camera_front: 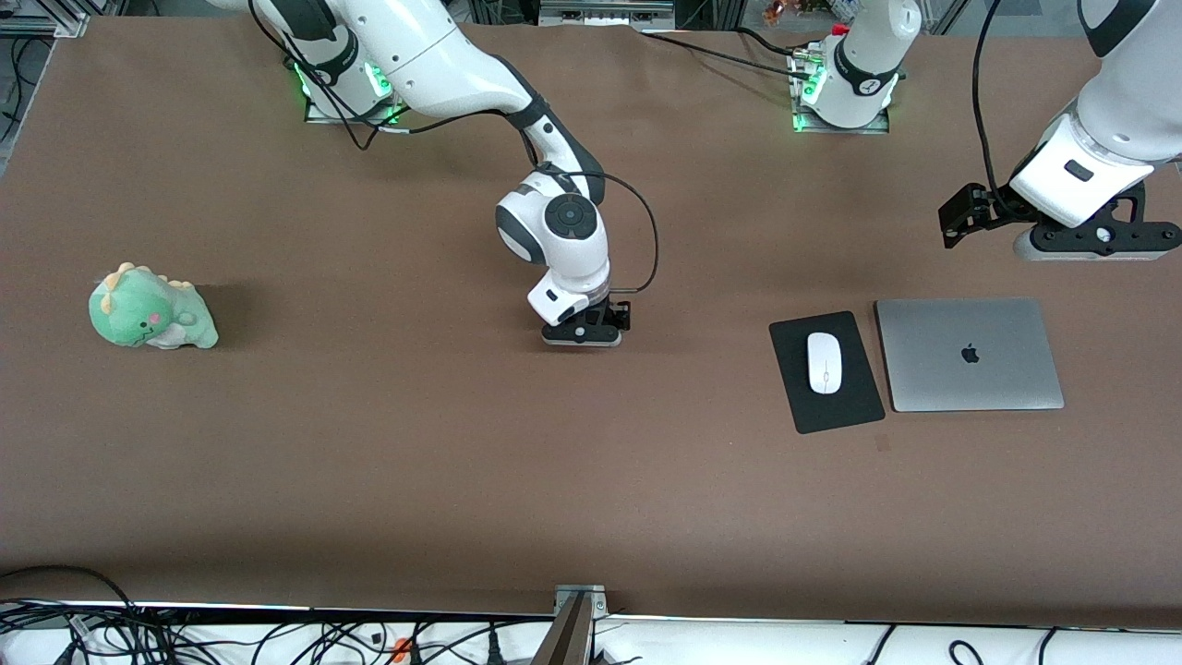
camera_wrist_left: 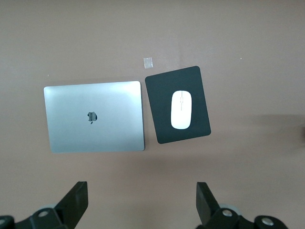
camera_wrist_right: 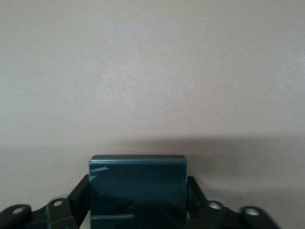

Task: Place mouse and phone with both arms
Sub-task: 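Carry the black phone with the right gripper toward the green plush toy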

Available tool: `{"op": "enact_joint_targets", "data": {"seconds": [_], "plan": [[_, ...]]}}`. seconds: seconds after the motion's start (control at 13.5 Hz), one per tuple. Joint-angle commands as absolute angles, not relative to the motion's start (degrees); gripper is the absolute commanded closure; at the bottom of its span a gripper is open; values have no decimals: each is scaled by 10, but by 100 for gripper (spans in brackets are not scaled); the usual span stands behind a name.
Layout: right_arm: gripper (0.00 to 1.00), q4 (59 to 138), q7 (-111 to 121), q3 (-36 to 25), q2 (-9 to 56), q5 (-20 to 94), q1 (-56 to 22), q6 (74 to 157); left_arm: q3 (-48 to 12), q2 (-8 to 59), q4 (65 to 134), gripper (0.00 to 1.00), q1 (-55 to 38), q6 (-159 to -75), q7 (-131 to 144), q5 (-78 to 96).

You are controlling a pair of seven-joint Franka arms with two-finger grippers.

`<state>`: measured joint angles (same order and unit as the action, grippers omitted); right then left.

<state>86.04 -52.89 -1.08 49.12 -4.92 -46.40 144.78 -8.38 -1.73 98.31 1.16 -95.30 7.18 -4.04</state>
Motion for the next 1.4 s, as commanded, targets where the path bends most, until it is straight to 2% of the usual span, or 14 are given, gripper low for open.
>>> {"op": "enact_joint_targets", "data": {"seconds": [0.0,0.15,0.37,0.67,1.04,1.33], "plan": [[45,847,-533,-15,506,-54,-471,1451,-91,-17,975,0,21,-945,55,-30],[48,839,-529,-15,504,-52,-468,1424,-91,-17,975,0,21,-945,55,-30],[52,762,-511,-14,508,-48,-457,1310,-91,-17,975,0,21,-945,55,-30],[56,758,-410,-11,504,-46,-411,1288,-91,-17,975,0,23,-945,55,-30],[58,761,-196,-7,499,-28,-292,1281,-91,-17,974,0,23,-945,55,-30],[59,794,-121,-11,465,-23,-214,1251,-91,-17,974,0,23,-945,55,-30]]}}
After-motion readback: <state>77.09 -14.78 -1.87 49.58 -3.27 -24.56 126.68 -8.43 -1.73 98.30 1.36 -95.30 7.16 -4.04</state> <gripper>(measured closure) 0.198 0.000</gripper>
